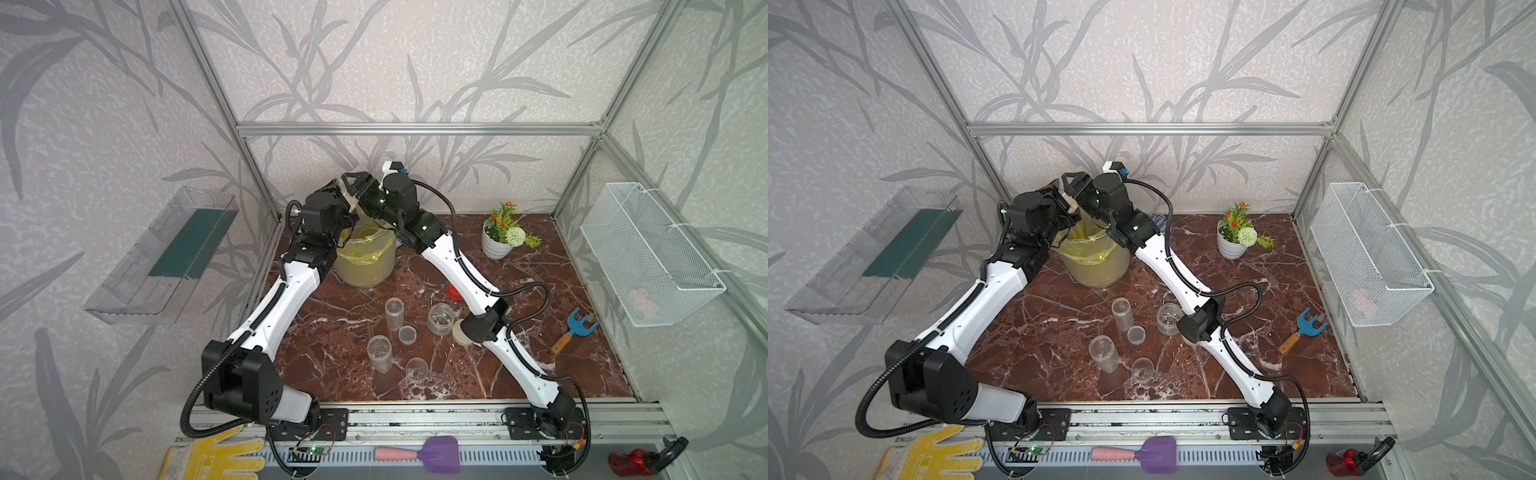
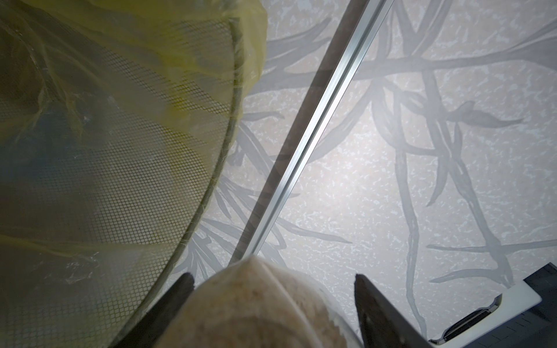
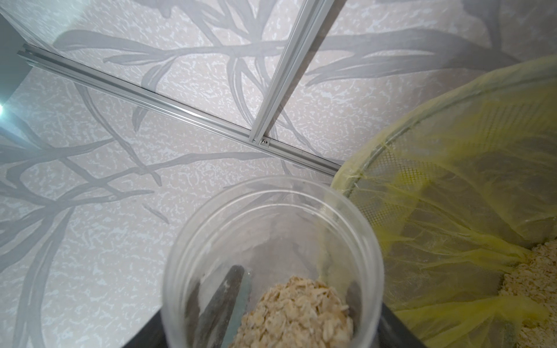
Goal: Empty expired oatmeal from jars
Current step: Pour the expired oatmeal into the trash bin.
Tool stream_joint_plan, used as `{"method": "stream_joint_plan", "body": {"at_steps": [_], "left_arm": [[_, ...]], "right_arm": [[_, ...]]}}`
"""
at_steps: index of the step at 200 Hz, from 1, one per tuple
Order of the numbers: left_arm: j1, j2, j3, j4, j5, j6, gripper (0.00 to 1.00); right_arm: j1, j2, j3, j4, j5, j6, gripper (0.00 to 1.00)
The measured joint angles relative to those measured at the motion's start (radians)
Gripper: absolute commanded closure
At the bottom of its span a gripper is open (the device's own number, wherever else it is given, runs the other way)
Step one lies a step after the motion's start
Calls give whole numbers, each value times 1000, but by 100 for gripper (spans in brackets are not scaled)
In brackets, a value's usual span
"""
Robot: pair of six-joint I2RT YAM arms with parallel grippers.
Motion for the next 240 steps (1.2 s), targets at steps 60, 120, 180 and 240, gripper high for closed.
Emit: {"method": "stream_joint_plan", "body": {"at_steps": [60,120,180,240], "left_arm": [[7,2,-5,17,9,-2,97],[29,26,-8,19,48,19,100],[64,50,9,-13,87,89,100],[101,69,119,-109,185,226,100]], "right_arm": [[0,0,0,-2,8,-13,33],[0,-1,10,-90,23,-100,10],[-11,-39,10,-254,48,-205,3],[-76,-161,10,-442,88,-346,3]]}}
